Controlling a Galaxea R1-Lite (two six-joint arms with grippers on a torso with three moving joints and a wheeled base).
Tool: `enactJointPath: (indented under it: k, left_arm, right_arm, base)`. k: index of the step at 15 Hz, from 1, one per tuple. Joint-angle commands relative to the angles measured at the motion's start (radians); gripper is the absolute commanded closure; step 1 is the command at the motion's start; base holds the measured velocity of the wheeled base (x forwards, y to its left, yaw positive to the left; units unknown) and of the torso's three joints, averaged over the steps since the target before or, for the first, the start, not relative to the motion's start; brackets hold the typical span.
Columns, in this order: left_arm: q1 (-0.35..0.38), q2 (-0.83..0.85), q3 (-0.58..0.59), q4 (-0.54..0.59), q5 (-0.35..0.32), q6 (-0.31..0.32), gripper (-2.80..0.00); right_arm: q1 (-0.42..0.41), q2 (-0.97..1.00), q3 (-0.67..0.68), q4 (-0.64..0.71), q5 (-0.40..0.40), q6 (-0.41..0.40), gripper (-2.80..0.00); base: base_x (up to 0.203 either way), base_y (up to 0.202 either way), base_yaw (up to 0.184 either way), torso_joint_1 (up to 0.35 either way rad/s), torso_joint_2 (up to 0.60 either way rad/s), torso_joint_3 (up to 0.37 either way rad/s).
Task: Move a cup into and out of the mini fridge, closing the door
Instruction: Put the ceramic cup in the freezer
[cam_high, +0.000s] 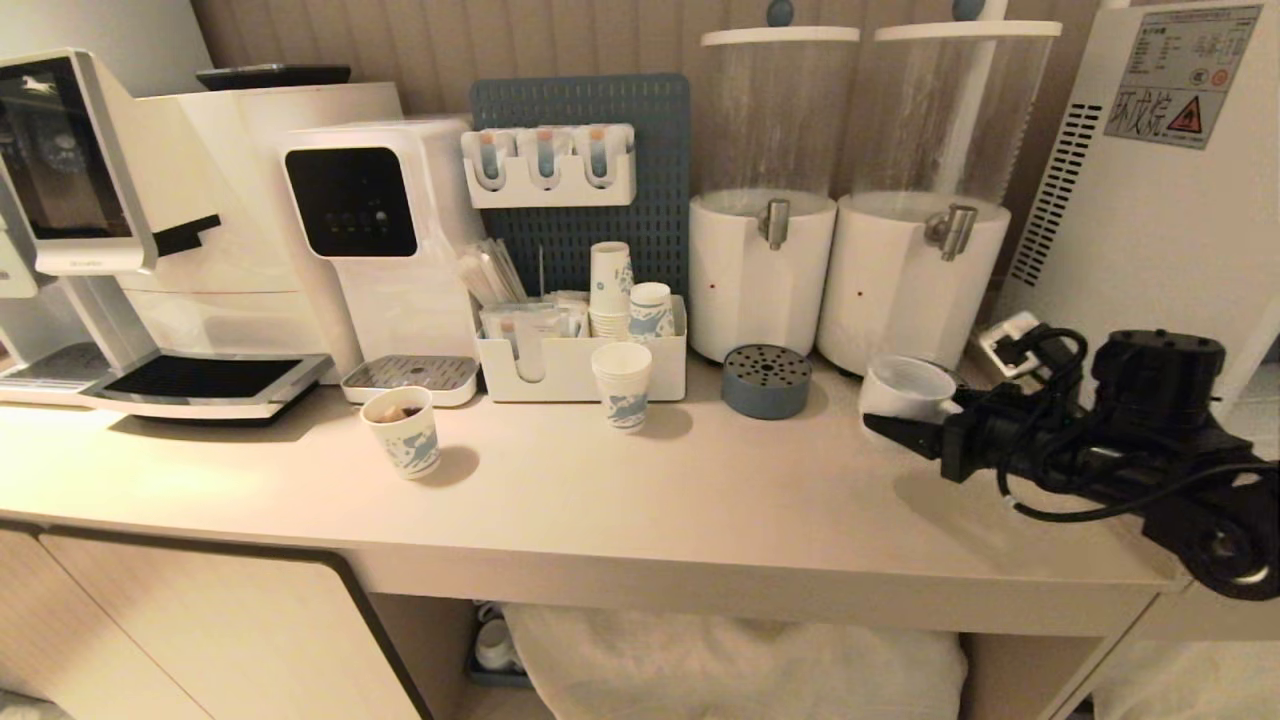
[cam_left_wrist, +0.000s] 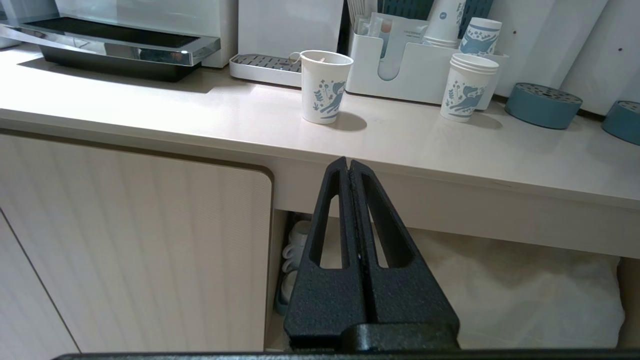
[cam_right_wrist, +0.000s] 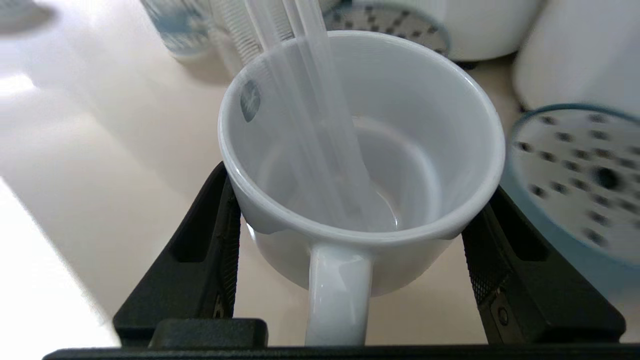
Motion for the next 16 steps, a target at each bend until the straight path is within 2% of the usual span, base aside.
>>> enactJointPath:
  k: [1, 4, 6, 8, 10, 13, 16]
  left_arm:
    - [0.001, -0.005, 0.04, -0.001, 0.0, -0.002, 0.0]
    - [0.0, -0.005, 0.04, -0.001, 0.0, -0.002, 0.0]
    - [0.0, -0.005, 0.04, -0.001, 0.0, -0.003, 0.0]
    - [0.001, -0.005, 0.04, -0.001, 0.0, -0.003, 0.0]
    - [0.0, -0.005, 0.04, -0.001, 0.0, -0.003, 0.0]
    - [0.0, -0.005, 0.04, -0.002, 0.0, -0.003, 0.0]
    - [0.0, -0.005, 0.04, -0.001, 0.0, -0.003, 0.0]
  right_arm:
    - [-0.009, -0.16, 0.079, 0.005, -0.011, 0.022, 0.0]
    - [-0.015, -0.396, 0.135, 0.097, -0.063, 0.05, 0.0]
    - [-0.019, -0.646, 0.15, 0.251, -0.099, 0.064, 0.0]
    - [-0.034, -0.885, 0.148, 0.463, -0.142, 0.086, 0.0]
    - [-0.047, -1.07, 0.14, 0.673, -0.222, 0.104, 0.0]
    - [-0.057, -1.23, 0.138, 0.851, -0.301, 0.135, 0.0]
    - [-0.06, -1.37, 0.136, 0.998, -0.327, 0.15, 0.0]
  base:
    - [0.0, 0.0, 0.0, 0.0, 0.0, 0.0]
    - [0.0, 0.0, 0.0, 0.0, 0.0, 0.0]
    - [0.0, 0.0, 0.0, 0.0, 0.0, 0.0]
    - [0.0, 0.0, 0.0, 0.0, 0.0, 0.0]
    - [0.0, 0.0, 0.0, 0.0, 0.0, 0.0]
    - [0.0, 0.0, 0.0, 0.0, 0.0, 0.0]
    - [0.0, 0.0, 0.0, 0.0, 0.0, 0.0]
